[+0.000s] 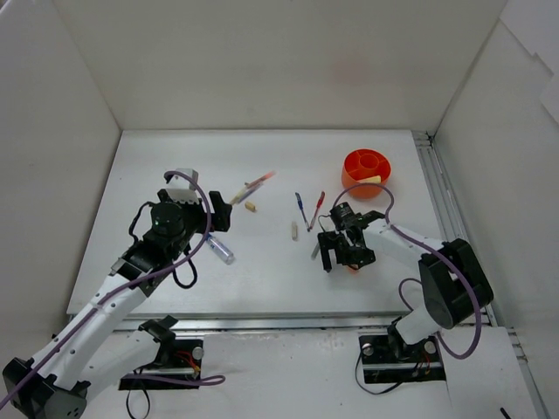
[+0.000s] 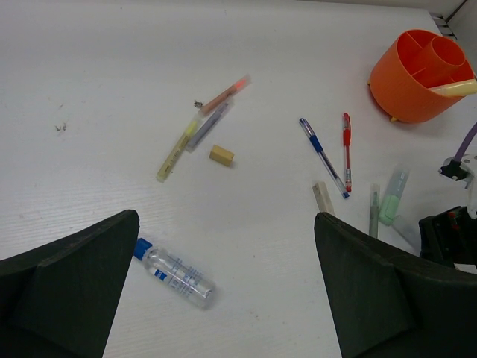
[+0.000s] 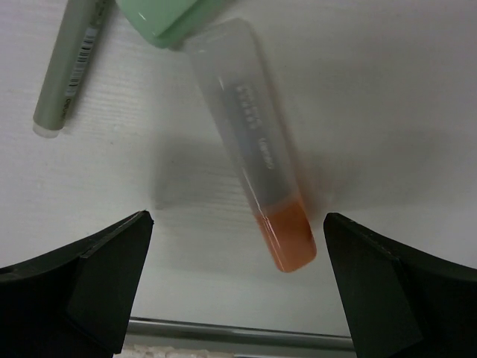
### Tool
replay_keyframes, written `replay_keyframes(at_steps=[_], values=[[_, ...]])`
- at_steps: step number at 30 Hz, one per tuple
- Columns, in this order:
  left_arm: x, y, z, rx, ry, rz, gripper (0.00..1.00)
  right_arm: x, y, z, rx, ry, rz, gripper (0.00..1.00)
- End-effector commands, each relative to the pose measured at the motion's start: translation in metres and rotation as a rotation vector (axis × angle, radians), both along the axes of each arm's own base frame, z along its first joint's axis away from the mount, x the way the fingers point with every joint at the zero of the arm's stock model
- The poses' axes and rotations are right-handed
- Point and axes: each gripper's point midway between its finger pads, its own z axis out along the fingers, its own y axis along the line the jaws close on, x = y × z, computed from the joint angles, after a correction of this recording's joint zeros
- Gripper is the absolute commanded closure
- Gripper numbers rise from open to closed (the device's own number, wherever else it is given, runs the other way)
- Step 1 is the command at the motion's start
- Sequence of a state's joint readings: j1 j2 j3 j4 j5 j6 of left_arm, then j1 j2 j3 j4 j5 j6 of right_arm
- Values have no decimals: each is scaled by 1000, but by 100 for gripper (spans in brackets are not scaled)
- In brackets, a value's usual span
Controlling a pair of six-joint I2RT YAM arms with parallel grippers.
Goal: Sort the stationery into containers
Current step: Pick up the pen from the center of the board.
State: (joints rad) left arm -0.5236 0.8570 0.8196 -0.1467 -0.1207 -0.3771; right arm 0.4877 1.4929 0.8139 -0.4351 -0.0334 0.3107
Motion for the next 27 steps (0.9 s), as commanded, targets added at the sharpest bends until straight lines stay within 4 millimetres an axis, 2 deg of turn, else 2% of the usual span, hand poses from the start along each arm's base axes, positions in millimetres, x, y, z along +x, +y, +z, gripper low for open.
replay_keyframes(at_steps=[1,3,6,9,10,12,13,17,20,21,22,24,27], values=[[3,1,19,-15,-57,5,1,21,9,3,6,-50,-1,2],[4,2,17,-10,-51,6,1,21,8,3,10,-48,-7,4],[6,1,17,-7,-53,7,1,18,8,2,15,-45,-11,11],[8,-2,17,-4,-51,-1,1,18,8,3,17,-46,-10,26],[8,-3,17,-6,-48,-5,1,18,8,3,15,-47,-9,38],[9,-4,17,-5,-45,-7,0,17,8,3,14,-44,-7,52],[9,-4,17,-4,-46,-9,1,18,8,3,17,-44,-12,63],[7,-3,17,-8,-52,-9,1,4,10,1,25,-11,-7,70],[8,-8,19,-10,-61,-38,1,-7,13,1,39,-1,10,84],[7,-12,18,-10,-58,-56,1,-9,14,3,47,-4,11,95],[7,-14,17,-9,-55,-67,1,-11,15,3,49,-1,16,100],[8,-20,16,-10,-52,-100,1,-15,25,8,89,0,55,100],[6,-33,15,-16,-49,-171,1,-18,48,27,177,-24,158,100]])
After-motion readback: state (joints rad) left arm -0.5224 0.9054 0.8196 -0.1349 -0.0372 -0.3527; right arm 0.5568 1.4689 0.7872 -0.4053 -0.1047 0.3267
